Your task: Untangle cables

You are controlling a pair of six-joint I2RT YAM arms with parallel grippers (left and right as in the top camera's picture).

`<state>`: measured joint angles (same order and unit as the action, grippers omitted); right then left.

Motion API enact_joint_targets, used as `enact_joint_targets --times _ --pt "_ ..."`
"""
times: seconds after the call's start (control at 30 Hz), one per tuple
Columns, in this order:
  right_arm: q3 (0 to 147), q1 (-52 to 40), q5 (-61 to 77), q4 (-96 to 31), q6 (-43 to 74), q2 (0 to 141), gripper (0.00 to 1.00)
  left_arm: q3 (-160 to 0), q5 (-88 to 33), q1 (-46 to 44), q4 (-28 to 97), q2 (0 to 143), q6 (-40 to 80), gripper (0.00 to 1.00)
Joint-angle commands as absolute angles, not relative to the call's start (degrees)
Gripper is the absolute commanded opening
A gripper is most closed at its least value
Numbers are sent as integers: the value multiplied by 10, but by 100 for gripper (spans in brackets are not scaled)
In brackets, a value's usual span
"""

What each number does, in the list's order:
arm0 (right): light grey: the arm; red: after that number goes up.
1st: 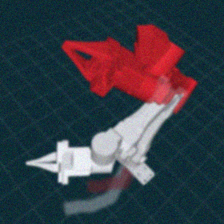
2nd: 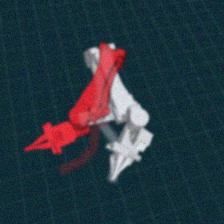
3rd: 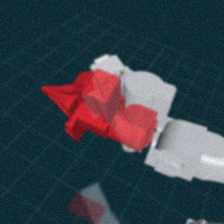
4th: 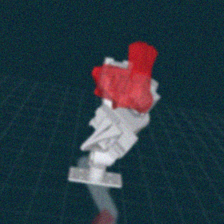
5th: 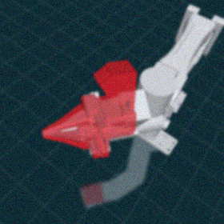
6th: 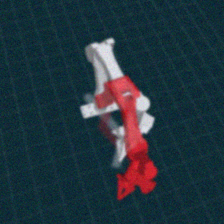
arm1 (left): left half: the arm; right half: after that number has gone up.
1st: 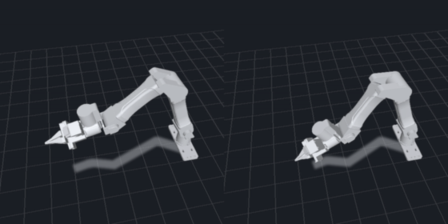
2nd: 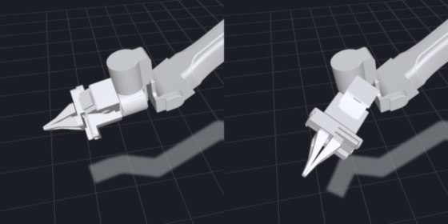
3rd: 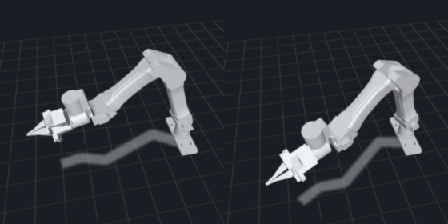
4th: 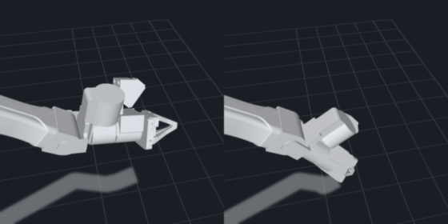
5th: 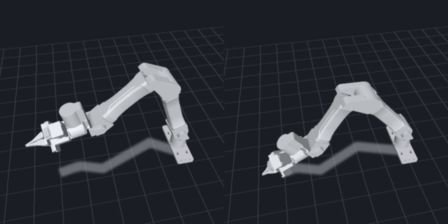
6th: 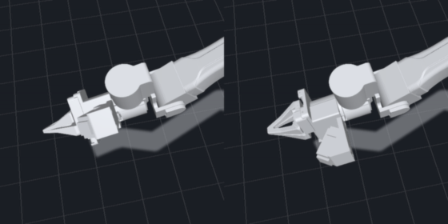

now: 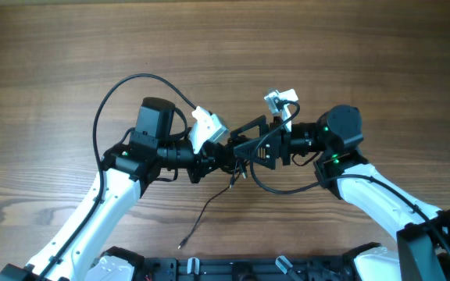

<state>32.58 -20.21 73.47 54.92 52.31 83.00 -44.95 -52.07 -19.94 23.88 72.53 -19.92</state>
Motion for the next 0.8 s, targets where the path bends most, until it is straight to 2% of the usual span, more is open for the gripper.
enact_joint_targets --times 0.0,0.07,0.13,0.23,0.33,0.5,0.6,0.77 --pt "332 -206 754 514 484 831 90 -452 -505 -197 230 720 -206 4" --pt "332 -206 698 465 446 831 96 -452 -505 -196 230 720 -206 4" --pt "332 -195 669 413 413 831 96 -452 -497 -196 230 720 -206 4" --pt "332 -185 690 384 402 831 86 -452 -458 -196 230 720 -206 4" --pt "332 -185 722 385 401 831 82 -452 -435 -196 231 720 -206 4" --pt "332 -185 755 385 426 830 80 -452 -408 -196 247 720 -207 4" --pt "332 -185 755 384 426 830 76 -452 -402 -196 247 720 -206 4" --pt "332 -185 757 385 426 830 80 -452 -395 -196 247 720 -206 4"
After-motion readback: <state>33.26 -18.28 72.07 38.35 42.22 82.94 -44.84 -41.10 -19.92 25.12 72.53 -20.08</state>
